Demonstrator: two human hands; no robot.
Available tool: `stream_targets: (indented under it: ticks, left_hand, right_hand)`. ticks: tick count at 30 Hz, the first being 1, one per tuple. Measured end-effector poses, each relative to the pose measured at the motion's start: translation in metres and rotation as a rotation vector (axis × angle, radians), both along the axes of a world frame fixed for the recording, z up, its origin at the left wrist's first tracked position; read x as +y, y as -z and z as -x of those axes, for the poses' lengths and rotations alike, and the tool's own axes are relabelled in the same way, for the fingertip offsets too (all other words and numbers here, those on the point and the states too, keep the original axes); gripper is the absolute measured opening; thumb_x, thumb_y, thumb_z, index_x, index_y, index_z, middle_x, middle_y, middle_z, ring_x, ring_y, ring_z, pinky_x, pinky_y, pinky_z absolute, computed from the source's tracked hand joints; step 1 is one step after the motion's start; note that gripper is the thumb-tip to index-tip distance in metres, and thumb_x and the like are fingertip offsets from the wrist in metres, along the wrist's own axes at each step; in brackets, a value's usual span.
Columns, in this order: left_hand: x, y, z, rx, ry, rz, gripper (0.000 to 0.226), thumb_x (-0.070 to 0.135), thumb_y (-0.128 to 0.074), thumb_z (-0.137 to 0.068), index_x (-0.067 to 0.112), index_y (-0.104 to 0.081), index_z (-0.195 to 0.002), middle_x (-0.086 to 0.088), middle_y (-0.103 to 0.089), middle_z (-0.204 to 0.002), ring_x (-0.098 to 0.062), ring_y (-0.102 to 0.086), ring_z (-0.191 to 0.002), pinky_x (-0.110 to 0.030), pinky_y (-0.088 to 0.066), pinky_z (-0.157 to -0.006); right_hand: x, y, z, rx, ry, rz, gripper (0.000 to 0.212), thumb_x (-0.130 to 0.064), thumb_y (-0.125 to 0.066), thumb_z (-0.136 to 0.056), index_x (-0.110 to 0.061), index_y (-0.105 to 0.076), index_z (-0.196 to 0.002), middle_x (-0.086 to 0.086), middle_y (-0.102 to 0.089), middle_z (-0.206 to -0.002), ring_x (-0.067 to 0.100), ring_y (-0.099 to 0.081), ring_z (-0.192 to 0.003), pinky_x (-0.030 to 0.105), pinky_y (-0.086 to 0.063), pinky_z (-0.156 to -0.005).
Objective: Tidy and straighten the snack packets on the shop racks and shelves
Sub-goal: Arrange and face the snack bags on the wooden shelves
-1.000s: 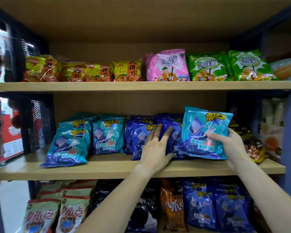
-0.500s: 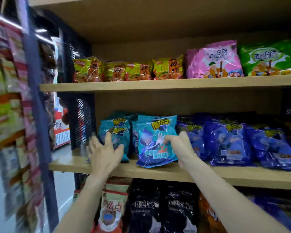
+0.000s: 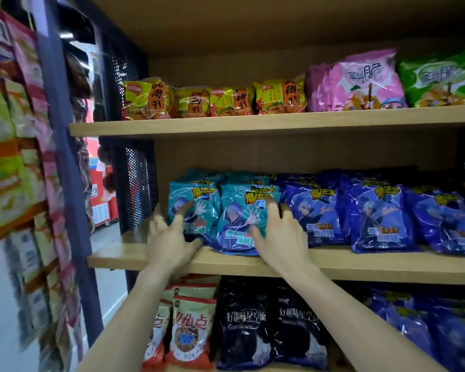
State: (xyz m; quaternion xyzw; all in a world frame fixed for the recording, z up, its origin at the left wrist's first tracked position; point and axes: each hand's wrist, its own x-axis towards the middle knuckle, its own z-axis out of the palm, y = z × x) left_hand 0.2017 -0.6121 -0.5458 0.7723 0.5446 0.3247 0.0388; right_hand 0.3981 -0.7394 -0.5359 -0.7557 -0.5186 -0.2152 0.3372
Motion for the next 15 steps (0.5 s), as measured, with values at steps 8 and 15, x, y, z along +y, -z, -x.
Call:
stream_targets:
  ticks: [8, 15]
  left_hand:
    - [-0.028, 0.009, -0.007, -0.26, 0.252, -0.477, 0.04, 0.039, -0.066, -0.097, 0.038, -0.059, -0.137, -0.007, -0.037, -0.148, -0.029, -0.033, -0.138, -0.045, -0.038, -0.108]
    - [-0.032, 0.003, -0.026, 0.203, 0.321, -0.178, 0.066, 0.067, -0.052, -0.094, 0.055, -0.018, -0.15, -0.013, -0.019, -0.163, -0.036, -0.015, -0.149, -0.055, -0.024, -0.121]
  right_hand:
    - [-0.015, 0.004, -0.006, 0.044, -0.1, 0.168, 0.096, -0.05, -0.07, -0.079, -0.024, -0.018, -0.155, 0.009, -0.031, -0.145, 0.032, -0.046, -0.128, 0.044, -0.051, -0.097]
    - [0.009, 0.0, -0.009, -0.037, -0.023, 0.146, 0.093, -0.036, -0.076, -0.086, -0.027, -0.016, -0.157, 0.016, -0.038, -0.144, 0.038, -0.058, -0.116, 0.044, -0.055, -0.091]
